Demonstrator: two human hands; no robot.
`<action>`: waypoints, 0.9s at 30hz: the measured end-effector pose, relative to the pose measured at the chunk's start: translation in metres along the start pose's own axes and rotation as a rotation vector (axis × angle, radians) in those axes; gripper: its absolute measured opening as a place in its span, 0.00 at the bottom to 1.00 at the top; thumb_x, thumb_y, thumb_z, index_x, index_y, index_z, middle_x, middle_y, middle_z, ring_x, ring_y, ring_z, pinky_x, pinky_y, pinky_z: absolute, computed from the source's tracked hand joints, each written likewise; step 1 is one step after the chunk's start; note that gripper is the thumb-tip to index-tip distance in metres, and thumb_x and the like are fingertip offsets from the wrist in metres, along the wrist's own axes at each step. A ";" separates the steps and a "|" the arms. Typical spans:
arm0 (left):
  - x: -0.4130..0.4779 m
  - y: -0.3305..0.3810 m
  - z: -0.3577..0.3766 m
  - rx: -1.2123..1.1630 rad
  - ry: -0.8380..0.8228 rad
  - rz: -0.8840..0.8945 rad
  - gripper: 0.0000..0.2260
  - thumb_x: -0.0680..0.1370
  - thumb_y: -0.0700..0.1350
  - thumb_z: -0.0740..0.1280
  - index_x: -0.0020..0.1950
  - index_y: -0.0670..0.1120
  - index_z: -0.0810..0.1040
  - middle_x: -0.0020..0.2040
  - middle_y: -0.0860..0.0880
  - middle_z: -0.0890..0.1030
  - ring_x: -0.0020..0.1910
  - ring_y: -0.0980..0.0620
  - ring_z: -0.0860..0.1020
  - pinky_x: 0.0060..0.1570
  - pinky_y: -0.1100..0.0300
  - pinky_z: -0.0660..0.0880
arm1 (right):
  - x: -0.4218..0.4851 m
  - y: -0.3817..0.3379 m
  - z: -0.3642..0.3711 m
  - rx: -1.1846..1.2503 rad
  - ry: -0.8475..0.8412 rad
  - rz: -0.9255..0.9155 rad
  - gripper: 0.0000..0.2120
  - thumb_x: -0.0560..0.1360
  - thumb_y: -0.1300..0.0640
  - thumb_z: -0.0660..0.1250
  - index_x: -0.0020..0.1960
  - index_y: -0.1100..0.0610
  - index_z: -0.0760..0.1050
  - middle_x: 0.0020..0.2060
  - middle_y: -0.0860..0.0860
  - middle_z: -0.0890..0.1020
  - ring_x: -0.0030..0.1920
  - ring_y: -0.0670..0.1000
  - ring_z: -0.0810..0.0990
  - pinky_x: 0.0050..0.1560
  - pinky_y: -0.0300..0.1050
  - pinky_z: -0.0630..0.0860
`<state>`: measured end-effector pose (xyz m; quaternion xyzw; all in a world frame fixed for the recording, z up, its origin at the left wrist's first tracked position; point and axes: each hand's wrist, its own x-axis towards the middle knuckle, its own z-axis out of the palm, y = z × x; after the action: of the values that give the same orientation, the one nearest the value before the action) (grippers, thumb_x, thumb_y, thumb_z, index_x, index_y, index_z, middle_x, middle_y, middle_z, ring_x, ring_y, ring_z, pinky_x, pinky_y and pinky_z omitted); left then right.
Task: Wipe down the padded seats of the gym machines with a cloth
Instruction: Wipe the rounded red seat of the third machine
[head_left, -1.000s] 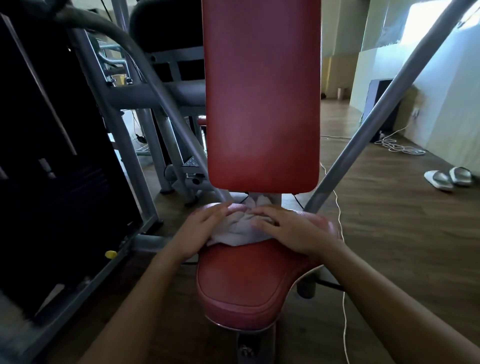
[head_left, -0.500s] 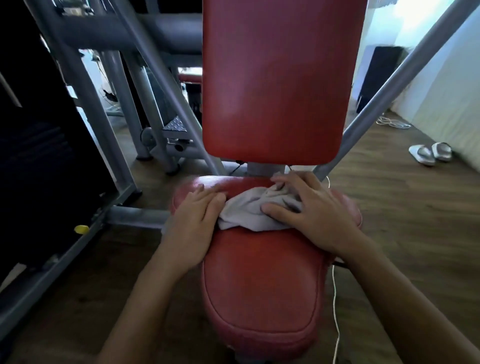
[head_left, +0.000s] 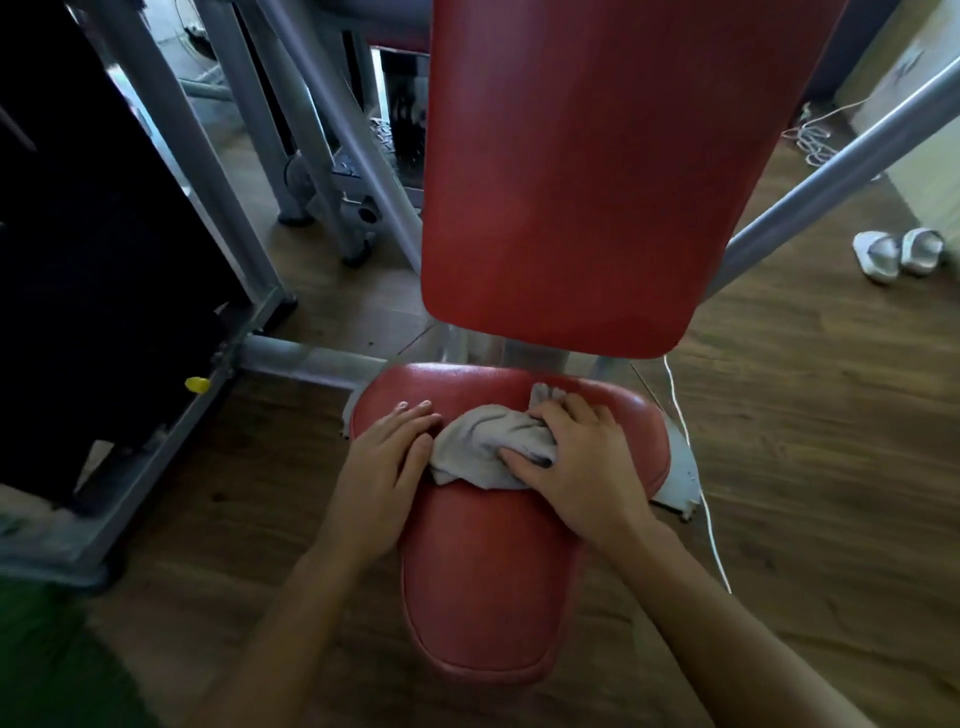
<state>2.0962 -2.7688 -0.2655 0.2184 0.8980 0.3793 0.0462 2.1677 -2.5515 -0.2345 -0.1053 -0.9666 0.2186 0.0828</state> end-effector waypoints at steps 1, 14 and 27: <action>0.001 0.006 -0.004 0.016 -0.021 -0.030 0.22 0.83 0.56 0.53 0.71 0.51 0.76 0.74 0.54 0.73 0.76 0.58 0.65 0.76 0.49 0.64 | -0.001 -0.003 -0.004 0.008 -0.025 0.014 0.26 0.72 0.36 0.61 0.60 0.52 0.78 0.54 0.51 0.81 0.50 0.55 0.78 0.52 0.54 0.76; 0.023 0.125 -0.074 0.023 0.059 -0.149 0.07 0.80 0.44 0.67 0.55 0.51 0.83 0.47 0.56 0.83 0.46 0.59 0.81 0.50 0.57 0.80 | 0.005 -0.017 -0.131 0.247 -0.082 0.101 0.19 0.72 0.56 0.70 0.62 0.52 0.78 0.50 0.46 0.84 0.51 0.47 0.82 0.55 0.45 0.77; 0.011 0.352 -0.215 0.110 0.139 0.141 0.06 0.79 0.48 0.68 0.54 0.52 0.82 0.48 0.60 0.81 0.47 0.60 0.79 0.48 0.60 0.79 | -0.029 -0.065 -0.389 0.319 0.152 0.030 0.23 0.72 0.58 0.75 0.64 0.43 0.77 0.51 0.41 0.83 0.51 0.42 0.82 0.52 0.46 0.81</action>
<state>2.1587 -2.6891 0.1341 0.2564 0.9009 0.3459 -0.0552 2.2649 -2.4580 0.1374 -0.1214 -0.9090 0.3617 0.1679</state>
